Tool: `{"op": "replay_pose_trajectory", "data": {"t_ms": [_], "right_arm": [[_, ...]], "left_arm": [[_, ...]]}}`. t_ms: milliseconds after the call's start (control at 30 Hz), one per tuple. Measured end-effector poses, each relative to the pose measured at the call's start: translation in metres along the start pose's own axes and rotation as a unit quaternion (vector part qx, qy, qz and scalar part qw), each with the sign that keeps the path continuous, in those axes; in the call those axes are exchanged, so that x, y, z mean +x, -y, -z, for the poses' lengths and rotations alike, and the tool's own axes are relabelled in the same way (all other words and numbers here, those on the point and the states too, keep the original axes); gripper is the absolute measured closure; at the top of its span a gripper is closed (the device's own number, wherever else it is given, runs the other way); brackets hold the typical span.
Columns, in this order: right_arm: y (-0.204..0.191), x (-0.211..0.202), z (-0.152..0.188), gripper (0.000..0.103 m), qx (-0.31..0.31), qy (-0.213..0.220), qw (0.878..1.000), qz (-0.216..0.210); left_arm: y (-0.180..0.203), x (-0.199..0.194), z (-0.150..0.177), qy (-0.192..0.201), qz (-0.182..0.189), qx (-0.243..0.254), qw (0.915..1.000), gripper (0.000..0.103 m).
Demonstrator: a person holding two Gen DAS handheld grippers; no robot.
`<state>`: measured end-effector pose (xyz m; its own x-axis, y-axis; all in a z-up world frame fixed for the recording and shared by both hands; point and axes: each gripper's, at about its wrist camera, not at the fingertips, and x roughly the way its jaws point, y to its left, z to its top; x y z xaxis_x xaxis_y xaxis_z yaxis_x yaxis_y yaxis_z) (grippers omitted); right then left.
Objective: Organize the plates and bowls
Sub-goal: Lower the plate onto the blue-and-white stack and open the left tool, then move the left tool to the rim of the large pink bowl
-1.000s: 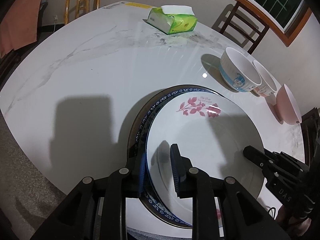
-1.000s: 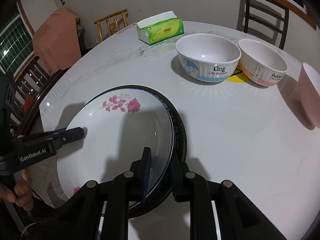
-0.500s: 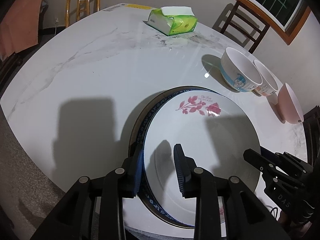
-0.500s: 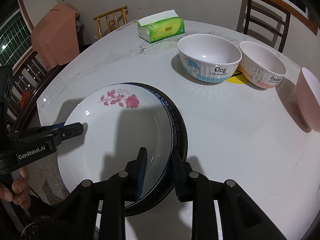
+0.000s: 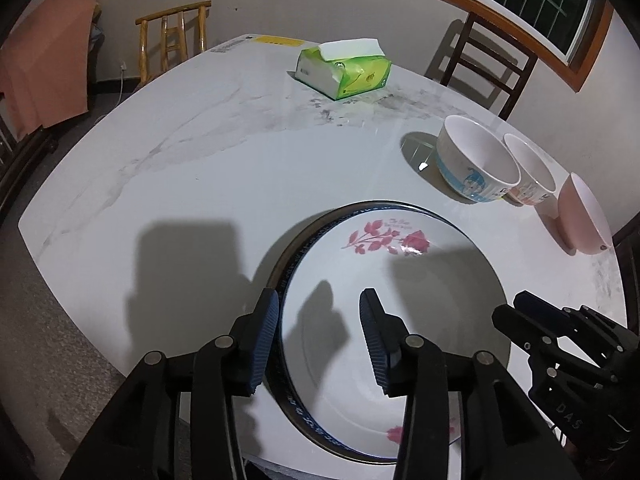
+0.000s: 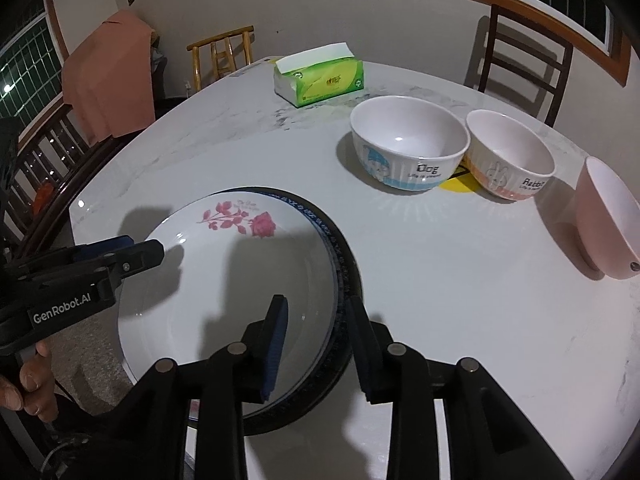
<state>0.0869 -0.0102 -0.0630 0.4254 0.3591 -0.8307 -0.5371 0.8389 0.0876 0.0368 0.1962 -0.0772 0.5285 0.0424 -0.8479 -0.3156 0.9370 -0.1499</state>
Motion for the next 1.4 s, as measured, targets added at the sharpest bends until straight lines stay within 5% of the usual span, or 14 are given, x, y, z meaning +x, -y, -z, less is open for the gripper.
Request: {"op": "replay_pose_trajectory", "data": {"t_ms": [633, 1400], "right_arm": [[0.063, -0.021, 0.015, 0.072, 0.058, 0.011, 0.997, 0.047], [0.234, -0.073, 0.046, 0.072, 0.202, 0.020, 0.974, 0.098]], "left_arm": [[0.064, 0.002, 0.000, -0.008, 0.030, 0.045, 0.9985, 0.063], [0.236, 0.021, -0.024, -0.060, 0.122, 0.161, 0.9776, 0.061]]}}
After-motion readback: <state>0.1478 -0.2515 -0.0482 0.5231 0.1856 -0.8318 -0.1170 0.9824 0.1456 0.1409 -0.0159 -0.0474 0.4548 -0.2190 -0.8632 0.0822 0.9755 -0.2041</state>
